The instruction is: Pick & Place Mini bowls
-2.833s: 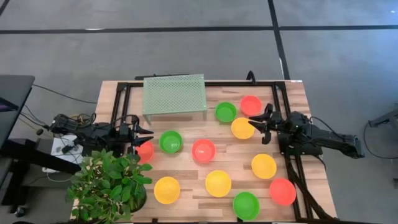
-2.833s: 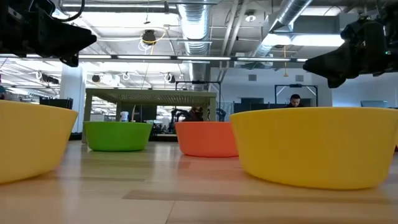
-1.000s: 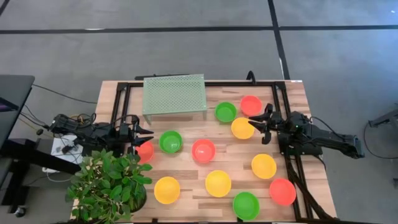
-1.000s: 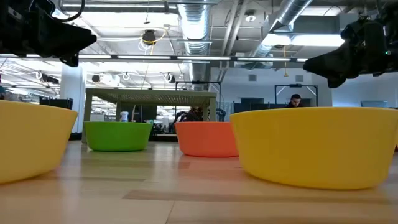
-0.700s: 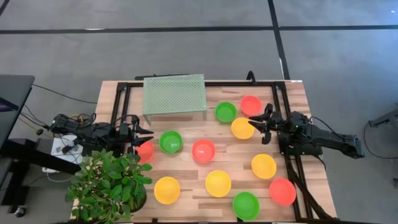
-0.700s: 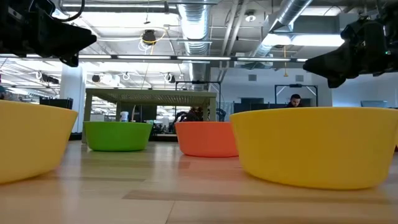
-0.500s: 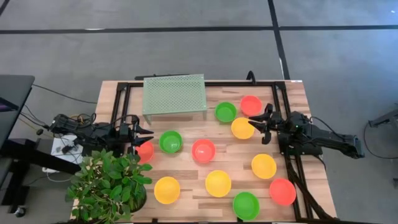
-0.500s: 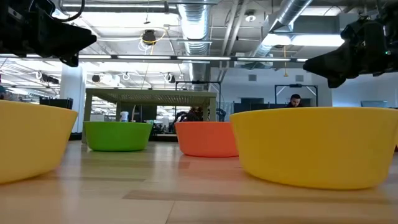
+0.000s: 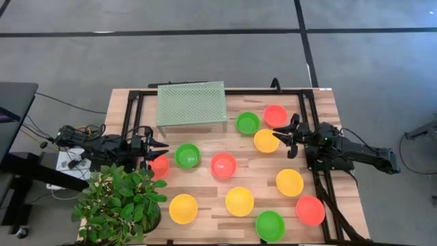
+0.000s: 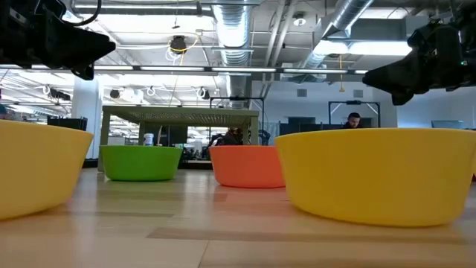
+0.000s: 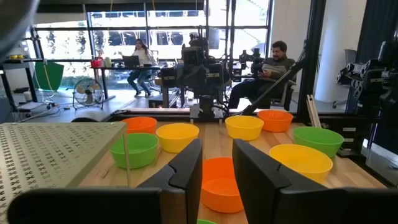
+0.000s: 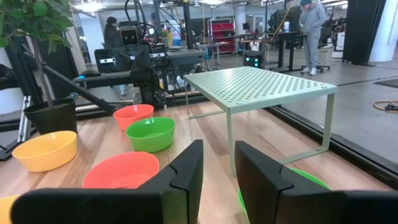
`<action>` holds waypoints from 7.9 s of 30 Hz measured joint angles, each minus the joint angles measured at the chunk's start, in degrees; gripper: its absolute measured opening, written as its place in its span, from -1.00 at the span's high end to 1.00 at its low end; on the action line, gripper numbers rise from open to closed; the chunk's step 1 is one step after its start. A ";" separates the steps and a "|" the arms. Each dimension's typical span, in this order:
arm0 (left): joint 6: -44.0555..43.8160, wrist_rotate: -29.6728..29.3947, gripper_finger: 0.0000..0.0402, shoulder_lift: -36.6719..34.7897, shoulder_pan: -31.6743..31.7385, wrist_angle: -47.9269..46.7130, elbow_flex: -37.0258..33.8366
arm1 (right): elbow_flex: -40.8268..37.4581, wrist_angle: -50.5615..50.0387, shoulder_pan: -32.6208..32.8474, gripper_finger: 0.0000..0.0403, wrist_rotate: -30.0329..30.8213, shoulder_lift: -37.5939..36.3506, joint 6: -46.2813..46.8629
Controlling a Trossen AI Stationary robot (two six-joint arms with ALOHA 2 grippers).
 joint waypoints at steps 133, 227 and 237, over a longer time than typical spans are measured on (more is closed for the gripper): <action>-9.01 -0.29 0.55 3.02 -0.02 13.11 2.15 | 3.07 22.90 6.51 0.56 -3.54 9.64 5.57; -8.86 -14.09 0.96 64.31 3.63 -54.50 60.91 | 29.83 25.00 14.23 -0.10 3.06 68.17 -8.00; -2.76 -0.03 0.96 64.36 28.76 -59.63 62.01 | 29.83 25.00 14.23 -0.10 3.06 68.15 -8.00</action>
